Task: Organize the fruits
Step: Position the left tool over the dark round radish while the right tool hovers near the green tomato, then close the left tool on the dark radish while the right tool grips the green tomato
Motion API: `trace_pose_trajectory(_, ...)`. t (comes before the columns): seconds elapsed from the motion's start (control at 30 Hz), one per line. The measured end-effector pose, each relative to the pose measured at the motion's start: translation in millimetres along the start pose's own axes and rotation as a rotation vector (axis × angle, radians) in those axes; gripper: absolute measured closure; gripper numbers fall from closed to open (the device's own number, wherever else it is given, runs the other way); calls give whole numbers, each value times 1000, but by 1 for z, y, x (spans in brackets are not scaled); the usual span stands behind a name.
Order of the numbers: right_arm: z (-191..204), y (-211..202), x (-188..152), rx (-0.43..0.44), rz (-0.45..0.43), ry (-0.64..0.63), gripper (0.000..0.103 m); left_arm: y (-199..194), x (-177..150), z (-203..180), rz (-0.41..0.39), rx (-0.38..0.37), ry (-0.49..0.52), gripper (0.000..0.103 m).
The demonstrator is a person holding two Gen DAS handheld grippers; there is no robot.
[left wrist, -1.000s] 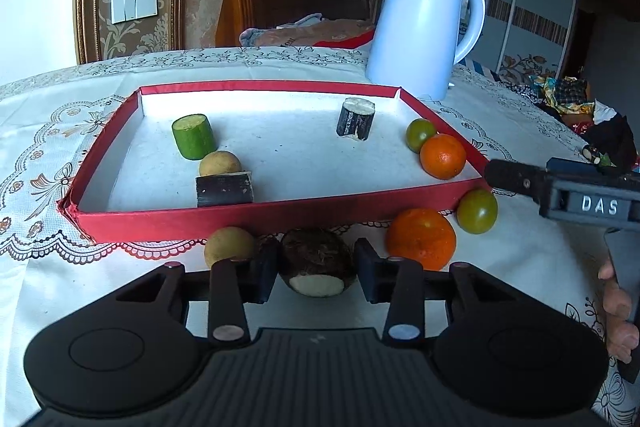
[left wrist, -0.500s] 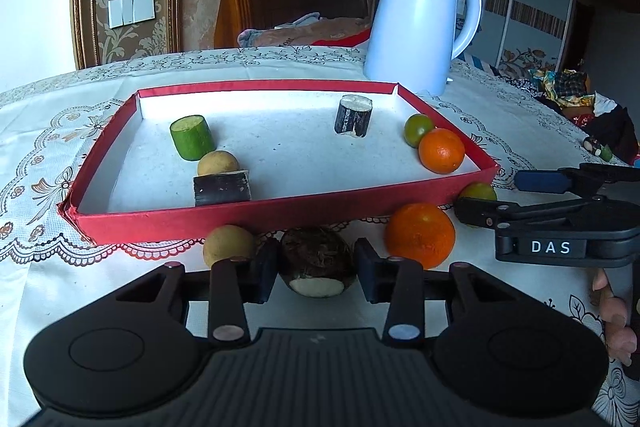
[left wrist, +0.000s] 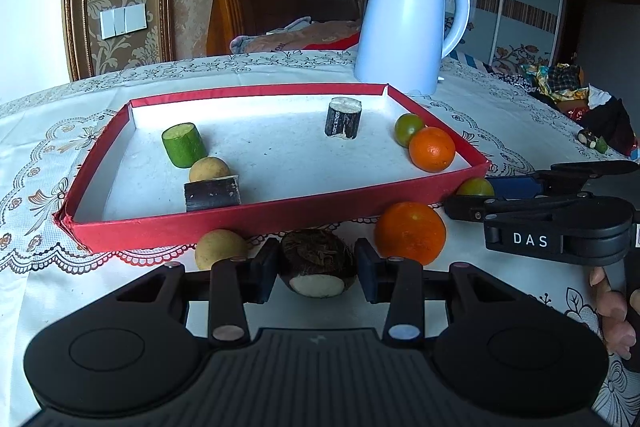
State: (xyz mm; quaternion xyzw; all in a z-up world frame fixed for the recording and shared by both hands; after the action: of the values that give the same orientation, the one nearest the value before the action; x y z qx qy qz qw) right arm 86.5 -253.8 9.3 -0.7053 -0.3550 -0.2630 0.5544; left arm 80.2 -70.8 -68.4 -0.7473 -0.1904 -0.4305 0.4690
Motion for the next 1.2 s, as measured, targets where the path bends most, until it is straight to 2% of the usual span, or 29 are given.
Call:
trace_pose_trajectory(0.97,-4,-7,3,-11,-43,17,70,-6,2,-1,-34,11,17,63)
trace_pose_trajectory(1.07,-3,-6,2,4,-35,12,69,-7,2,-2,-36,10,17,63)
trace_pose_trajectory(1.2,0,-2,0,7,-9,1,59,-8,2,-3,-42,6,22,63)
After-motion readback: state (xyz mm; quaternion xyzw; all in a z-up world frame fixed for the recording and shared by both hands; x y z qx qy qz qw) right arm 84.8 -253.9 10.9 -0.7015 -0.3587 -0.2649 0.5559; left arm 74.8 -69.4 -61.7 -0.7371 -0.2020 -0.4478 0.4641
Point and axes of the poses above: each gripper's, at about its wrist camera, not at the fingertips, and y roughly the way its jaws point, z to its left, x to its top, the point moved 9 cm from there along y, roughly the way its jaws point, and after that the axes turned 14 degrees about -x, right-handed, at the moved point
